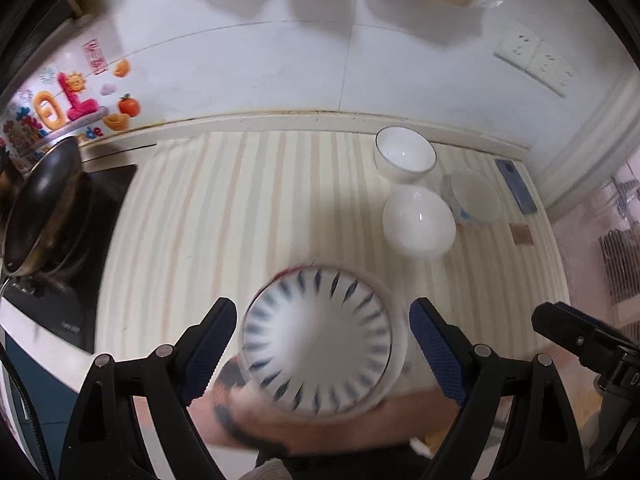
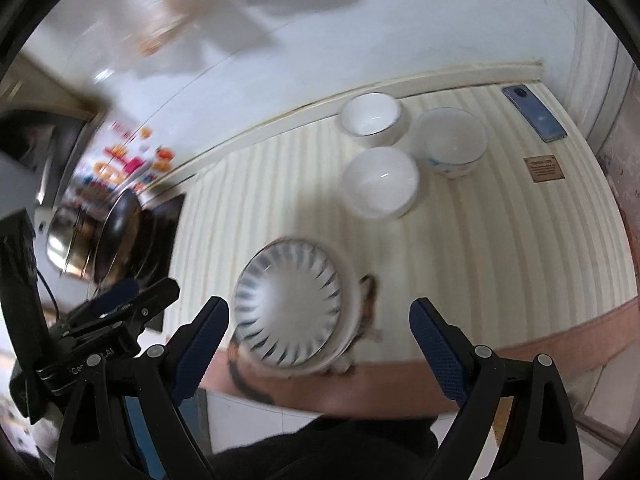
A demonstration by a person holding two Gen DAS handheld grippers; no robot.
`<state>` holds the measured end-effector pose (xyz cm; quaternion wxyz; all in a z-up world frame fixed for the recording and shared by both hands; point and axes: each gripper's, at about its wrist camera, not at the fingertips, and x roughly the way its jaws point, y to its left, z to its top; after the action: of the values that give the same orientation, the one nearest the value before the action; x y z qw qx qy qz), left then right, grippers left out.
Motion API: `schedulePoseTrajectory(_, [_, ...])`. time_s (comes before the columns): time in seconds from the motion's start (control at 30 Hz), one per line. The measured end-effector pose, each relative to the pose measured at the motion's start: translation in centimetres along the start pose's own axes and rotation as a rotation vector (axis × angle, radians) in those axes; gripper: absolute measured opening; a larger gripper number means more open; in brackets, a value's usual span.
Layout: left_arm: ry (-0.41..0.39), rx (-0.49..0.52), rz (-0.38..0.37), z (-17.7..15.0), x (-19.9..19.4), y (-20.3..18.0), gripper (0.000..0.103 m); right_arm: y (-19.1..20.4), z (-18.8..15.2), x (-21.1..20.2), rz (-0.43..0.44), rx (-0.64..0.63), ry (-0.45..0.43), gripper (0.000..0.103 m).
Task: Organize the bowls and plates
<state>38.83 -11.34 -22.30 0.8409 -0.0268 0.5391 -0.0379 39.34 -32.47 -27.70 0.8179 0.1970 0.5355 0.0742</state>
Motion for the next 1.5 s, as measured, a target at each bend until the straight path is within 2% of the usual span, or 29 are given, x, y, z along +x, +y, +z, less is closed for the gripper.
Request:
schedulePoseTrajectory(0.17, [0.053,-0.036,0.014,4.6,6.7,-3.0,0.089,-5.8,5.5,5.3,0.028,0.047,0.055,0.094])
schedulePoseTrajectory(0.27, [0.104,-0.049,0.018,6.6,11.1,-4.2,0.089,-9.2,8.1,9.4,0.098,0.085,0.104,0.094])
schedulePoseTrajectory(0.43, [0.238,-0.081,-0.047,8.4,18.3,-5.1,0.086,-12.5,10.7,15.3,0.12,0.113,0.173,0.09])
schedulePoseTrajectory(0.47, [0.262,-0.082,-0.05,8.6,19.5,-5.4,0.076,-12.9,11.0,16.2,0.125,0.117,0.186,0.089])
schedulePoseTrajectory(0.5, [0.275,-0.075,-0.054,8.7,20.3,-5.6,0.072,-13.2,11.2,17.3,0.133,0.125,0.2,0.084])
schedulePoseTrajectory(0.63, [0.314,-0.028,-0.073,8.8,23.0,-6.8,0.026,-13.7,11.5,20.3,0.157,0.133,0.21,0.061])
schedulePoseTrajectory(0.67, [0.32,-0.022,-0.072,8.7,23.4,-7.0,0.023,-13.7,11.5,20.9,0.155,0.134,0.208,0.055])
schedulePoseTrajectory(0.73, [0.309,-0.003,-0.059,8.4,23.6,-7.3,0.022,-13.4,11.4,21.7,0.146,0.123,0.208,0.03])
schedulePoseTrajectory(0.83, [0.295,0.014,-0.048,8.0,23.2,-7.6,0.022,-12.9,11.3,21.9,0.107,0.091,0.184,0.024])
schedulePoseTrajectory(1.0, [0.262,0.035,-0.06,6.5,20.9,-8.6,0.022,-12.7,10.6,20.8,0.102,0.077,0.176,0.023])
schedulePoseTrajectory(1.17, [0.231,0.052,-0.099,4.2,17.6,-9.5,0.022,-13.0,8.9,17.7,0.102,0.062,0.157,0.023])
schedulePoseTrajectory(1.37, [0.22,0.098,-0.139,0.8,14.4,-11.3,0.022,-14.0,6.4,13.8,0.105,0.066,0.146,0.023])
schedulePoseTrajectory(1.5, [0.228,0.125,-0.148,-0.8,13.6,-12.0,0.022,-15.0,4.5,11.5,0.096,0.063,0.139,0.023])
